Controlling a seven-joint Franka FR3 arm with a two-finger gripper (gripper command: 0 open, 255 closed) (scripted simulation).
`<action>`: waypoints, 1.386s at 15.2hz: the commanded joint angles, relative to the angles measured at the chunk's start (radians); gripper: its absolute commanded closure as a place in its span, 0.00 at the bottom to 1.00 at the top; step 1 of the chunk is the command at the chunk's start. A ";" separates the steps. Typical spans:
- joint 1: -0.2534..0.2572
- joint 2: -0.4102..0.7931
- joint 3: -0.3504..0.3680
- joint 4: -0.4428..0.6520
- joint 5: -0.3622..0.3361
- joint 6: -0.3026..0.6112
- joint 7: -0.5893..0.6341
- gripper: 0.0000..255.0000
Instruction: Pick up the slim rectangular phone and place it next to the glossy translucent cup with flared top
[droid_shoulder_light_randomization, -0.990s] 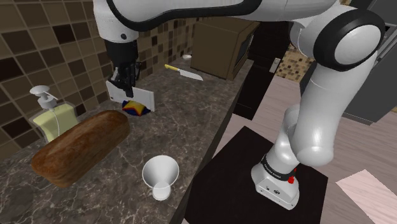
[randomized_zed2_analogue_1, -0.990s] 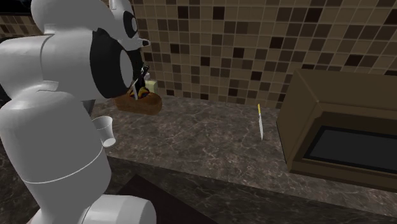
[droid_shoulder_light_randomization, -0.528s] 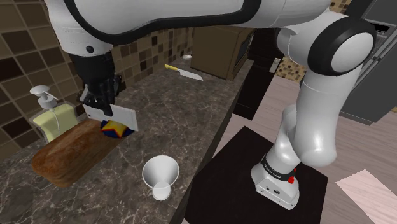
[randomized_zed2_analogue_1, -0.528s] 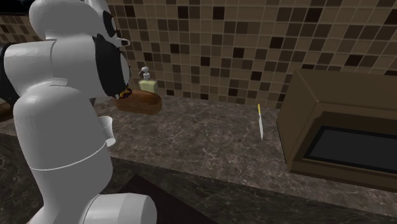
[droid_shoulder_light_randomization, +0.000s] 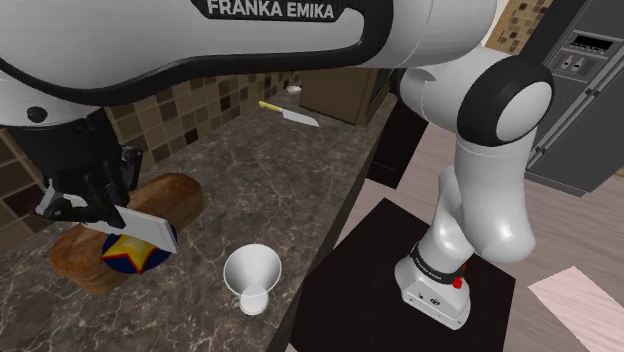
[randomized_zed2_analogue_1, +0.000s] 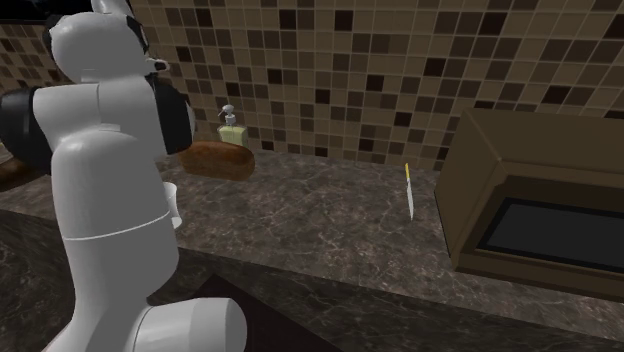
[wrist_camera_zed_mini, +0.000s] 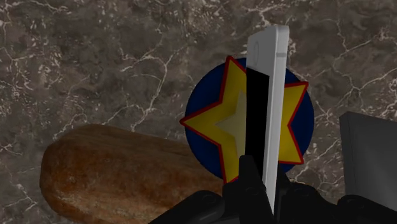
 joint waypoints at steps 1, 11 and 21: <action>0.042 0.053 0.007 0.076 -0.017 -0.025 0.039 1.00; 0.129 0.181 0.011 0.197 -0.051 -0.021 0.111 1.00; 0.104 0.151 0.012 0.010 -0.046 0.133 0.119 1.00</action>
